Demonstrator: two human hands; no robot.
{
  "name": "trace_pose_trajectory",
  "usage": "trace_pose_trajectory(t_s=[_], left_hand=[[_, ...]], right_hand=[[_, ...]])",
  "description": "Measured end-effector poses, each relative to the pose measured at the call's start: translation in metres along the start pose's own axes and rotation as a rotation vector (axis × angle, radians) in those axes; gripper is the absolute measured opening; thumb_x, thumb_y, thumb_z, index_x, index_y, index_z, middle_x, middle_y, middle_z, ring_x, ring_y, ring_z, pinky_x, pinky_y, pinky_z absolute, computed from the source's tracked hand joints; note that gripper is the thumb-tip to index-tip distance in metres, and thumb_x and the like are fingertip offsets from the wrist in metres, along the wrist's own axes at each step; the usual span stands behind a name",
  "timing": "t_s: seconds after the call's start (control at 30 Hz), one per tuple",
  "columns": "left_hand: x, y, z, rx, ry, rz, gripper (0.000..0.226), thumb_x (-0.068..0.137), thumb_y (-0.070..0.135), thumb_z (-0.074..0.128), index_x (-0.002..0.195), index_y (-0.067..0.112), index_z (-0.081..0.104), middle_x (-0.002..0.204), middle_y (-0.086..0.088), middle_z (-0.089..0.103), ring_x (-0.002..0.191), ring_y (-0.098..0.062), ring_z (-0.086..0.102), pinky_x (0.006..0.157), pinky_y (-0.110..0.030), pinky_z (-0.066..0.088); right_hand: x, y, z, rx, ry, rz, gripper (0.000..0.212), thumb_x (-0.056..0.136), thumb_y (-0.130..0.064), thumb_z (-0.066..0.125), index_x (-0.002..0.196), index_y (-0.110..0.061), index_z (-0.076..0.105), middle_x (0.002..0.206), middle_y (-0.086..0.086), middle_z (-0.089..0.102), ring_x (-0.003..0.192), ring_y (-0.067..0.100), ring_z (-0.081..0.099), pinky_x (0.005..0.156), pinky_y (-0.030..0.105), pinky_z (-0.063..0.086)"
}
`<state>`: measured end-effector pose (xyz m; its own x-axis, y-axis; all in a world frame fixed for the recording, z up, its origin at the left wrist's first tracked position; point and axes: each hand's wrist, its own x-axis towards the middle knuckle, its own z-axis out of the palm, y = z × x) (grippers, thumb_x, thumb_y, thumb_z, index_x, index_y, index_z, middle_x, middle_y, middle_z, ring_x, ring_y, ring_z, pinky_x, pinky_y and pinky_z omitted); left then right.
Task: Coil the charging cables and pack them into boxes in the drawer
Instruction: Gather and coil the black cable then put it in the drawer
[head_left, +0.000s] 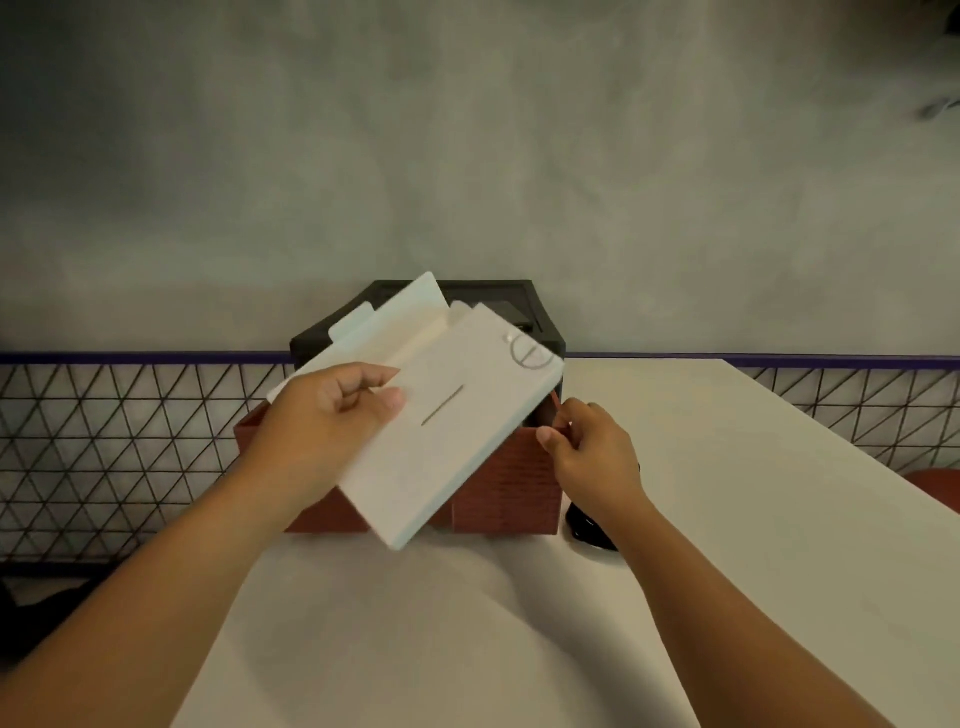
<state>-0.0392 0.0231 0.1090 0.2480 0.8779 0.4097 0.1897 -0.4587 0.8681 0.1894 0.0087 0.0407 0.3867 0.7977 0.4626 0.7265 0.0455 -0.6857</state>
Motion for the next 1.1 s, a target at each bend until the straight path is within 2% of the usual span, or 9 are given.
trace_pose_trajectory(t_s=[0.23,0.4,0.47,0.53,0.67,0.8,0.93,1.0,1.1], left_hand=[[-0.019,-0.048,0.018,0.136,-0.164,-0.101,0.022,0.08,0.008,0.069,0.081,0.03,0.066,0.055,0.007,0.058,0.049,0.001,0.054,0.049,-0.014,0.043],[-0.027,-0.079,0.031,0.338,-0.273,-0.085,0.025,0.078,0.021,0.075,0.076,0.043,0.064,0.064,0.011,0.061,0.06,0.0,0.056,0.062,-0.017,0.043],[-0.028,-0.084,0.036,0.407,-0.315,-0.046,0.027,0.08,0.024,0.072,0.079,0.048,0.06,0.076,0.011,0.064,0.072,0.0,0.06,0.066,-0.013,0.043],[-0.029,-0.087,0.04,0.47,-0.33,0.006,0.03,0.082,0.028,0.069,0.082,0.054,0.053,0.088,0.013,0.063,0.083,0.001,0.057,0.072,-0.009,0.041],[-0.028,-0.091,0.043,0.526,-0.313,0.087,0.027,0.084,0.033,0.066,0.092,0.054,0.05,0.091,0.014,0.055,0.087,0.001,0.053,0.073,-0.007,0.036],[-0.028,-0.097,0.043,0.547,-0.292,0.208,0.022,0.084,0.035,0.065,0.103,0.047,0.062,0.09,0.015,0.055,0.085,0.001,0.053,0.077,-0.013,0.041],[-0.031,-0.107,0.047,0.557,-0.241,0.42,0.028,0.08,0.051,0.056,0.102,0.038,0.065,0.08,0.027,0.049,0.081,0.007,0.049,0.071,-0.007,0.039],[-0.033,-0.11,0.051,0.604,-0.14,0.604,0.032,0.086,0.057,0.045,0.102,0.034,0.06,0.088,0.028,0.048,0.09,0.004,0.044,0.08,-0.012,0.037],[-0.046,-0.113,0.059,0.589,0.111,0.624,0.042,0.085,0.061,0.044,0.106,0.027,0.054,0.119,0.0,0.045,0.111,-0.019,0.039,0.104,-0.019,0.023]], right_hand=[[0.043,0.009,0.012,-0.033,-0.035,0.071,0.021,0.092,-0.025,0.055,0.073,-0.022,0.046,0.082,0.001,0.05,0.07,0.012,0.047,0.055,0.017,0.031],[0.069,0.014,0.017,-0.041,-0.055,0.113,0.013,0.093,-0.028,0.054,0.084,-0.018,0.053,0.08,0.003,0.057,0.074,0.017,0.052,0.054,0.02,0.033],[0.075,0.014,0.021,-0.005,-0.062,0.145,0.012,0.094,-0.026,0.054,0.103,-0.021,0.058,0.1,0.006,0.064,0.089,0.022,0.058,0.066,0.022,0.044],[0.078,0.016,0.024,0.079,-0.079,0.201,0.041,0.094,-0.025,0.053,0.134,-0.024,0.044,0.126,0.008,0.058,0.107,0.026,0.058,0.083,0.031,0.048],[0.055,0.016,0.019,0.274,-0.075,0.301,0.06,0.095,-0.029,0.05,0.146,-0.025,0.02,0.133,0.01,0.052,0.117,0.028,0.053,0.091,0.035,0.044],[-0.011,0.032,0.014,0.659,-0.248,0.377,0.051,0.09,-0.047,0.05,0.138,-0.033,0.039,0.132,-0.003,0.052,0.121,0.019,0.049,0.089,0.032,0.044],[-0.043,0.048,0.016,0.692,-0.41,0.298,0.058,0.075,-0.053,0.058,0.129,-0.036,0.049,0.119,-0.006,0.065,0.113,0.014,0.059,0.1,0.042,0.044],[-0.052,0.046,0.015,0.68,-0.405,0.242,0.047,0.08,-0.046,0.056,0.124,-0.03,0.055,0.116,-0.005,0.066,0.11,0.014,0.061,0.099,0.041,0.046],[-0.068,0.043,0.014,0.673,-0.329,0.188,0.042,0.083,-0.042,0.051,0.121,-0.026,0.058,0.116,-0.009,0.066,0.113,0.01,0.059,0.097,0.032,0.046]])
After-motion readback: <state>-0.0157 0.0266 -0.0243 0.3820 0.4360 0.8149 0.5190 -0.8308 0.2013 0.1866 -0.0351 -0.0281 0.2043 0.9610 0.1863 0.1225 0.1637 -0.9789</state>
